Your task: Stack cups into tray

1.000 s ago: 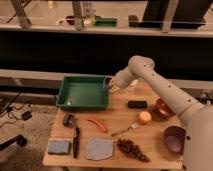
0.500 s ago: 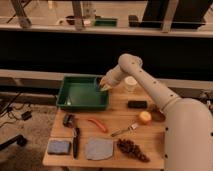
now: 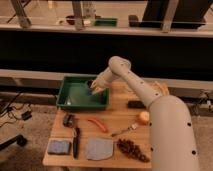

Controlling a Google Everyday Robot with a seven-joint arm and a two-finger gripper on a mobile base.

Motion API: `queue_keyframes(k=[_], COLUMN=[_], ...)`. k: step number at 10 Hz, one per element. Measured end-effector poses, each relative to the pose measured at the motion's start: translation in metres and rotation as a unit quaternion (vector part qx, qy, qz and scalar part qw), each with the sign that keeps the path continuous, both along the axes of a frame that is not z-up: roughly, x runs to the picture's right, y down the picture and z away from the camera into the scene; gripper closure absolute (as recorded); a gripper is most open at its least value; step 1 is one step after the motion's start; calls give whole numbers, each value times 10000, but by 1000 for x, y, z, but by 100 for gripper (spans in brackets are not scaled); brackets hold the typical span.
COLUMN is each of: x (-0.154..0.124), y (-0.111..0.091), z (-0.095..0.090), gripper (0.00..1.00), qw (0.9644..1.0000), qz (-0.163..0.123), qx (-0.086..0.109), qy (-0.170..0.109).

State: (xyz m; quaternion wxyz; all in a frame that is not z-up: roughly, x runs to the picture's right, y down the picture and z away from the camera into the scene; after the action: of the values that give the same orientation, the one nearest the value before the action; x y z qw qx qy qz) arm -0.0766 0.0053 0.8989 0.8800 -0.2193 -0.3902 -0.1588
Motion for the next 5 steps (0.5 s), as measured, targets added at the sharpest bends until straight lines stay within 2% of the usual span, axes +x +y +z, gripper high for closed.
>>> queue_keyframes(k=[2,5], x=[-13,-16], y=[2,6], z=[3,11], gripper=[100,100], qw=[9999,9998], qz=[-72,-103], qx=[20,73], qy=[-117,-174])
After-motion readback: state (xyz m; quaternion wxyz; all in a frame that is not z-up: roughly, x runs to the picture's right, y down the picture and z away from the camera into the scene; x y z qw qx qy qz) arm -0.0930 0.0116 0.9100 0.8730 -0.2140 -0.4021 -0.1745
